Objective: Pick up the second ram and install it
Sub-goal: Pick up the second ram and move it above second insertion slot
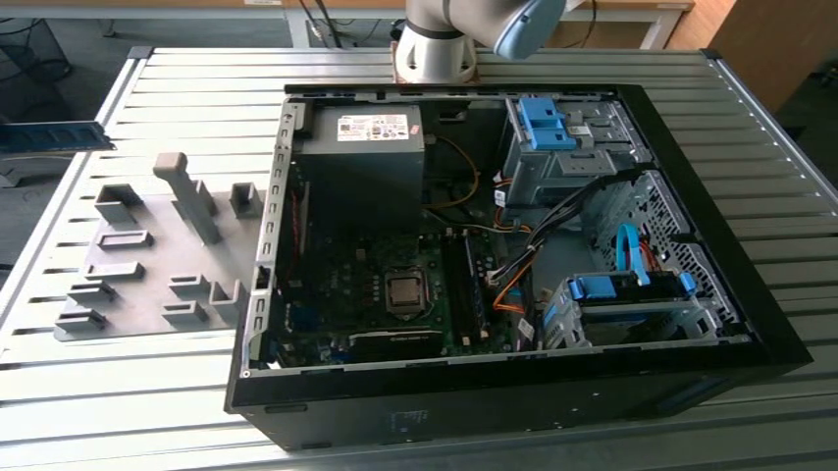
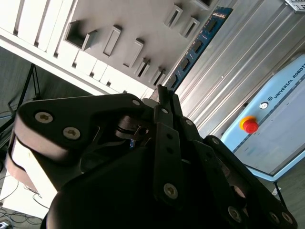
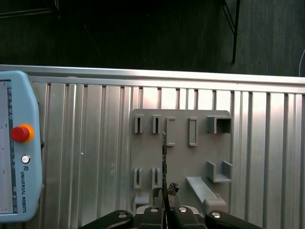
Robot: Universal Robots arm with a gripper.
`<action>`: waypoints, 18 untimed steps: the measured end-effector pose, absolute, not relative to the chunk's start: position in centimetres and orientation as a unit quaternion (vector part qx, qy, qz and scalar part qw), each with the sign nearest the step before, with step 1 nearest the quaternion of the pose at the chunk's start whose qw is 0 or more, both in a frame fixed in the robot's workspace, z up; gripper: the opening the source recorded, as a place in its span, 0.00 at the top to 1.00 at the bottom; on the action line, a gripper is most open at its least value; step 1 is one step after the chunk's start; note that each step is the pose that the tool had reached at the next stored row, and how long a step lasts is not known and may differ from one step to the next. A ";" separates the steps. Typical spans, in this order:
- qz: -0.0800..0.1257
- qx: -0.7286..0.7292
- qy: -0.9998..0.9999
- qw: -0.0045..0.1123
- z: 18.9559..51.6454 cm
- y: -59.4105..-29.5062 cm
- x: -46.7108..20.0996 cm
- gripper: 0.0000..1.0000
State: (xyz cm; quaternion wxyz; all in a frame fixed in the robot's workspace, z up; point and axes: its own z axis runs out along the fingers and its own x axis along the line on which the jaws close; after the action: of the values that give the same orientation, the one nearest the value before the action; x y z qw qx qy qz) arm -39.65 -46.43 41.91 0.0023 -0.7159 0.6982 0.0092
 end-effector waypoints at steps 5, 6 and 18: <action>0.009 -0.716 0.698 0.002 41.9 -46.4 -39.1 0.86; 0.009 -0.716 0.698 0.002 41.9 -46.4 -39.0 0.86; 0.009 -0.716 0.698 0.002 41.9 -46.4 -36.5 0.86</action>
State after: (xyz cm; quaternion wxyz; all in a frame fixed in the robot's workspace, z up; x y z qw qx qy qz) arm -36.52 -46.43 41.91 0.0024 -0.7159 0.6981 0.0092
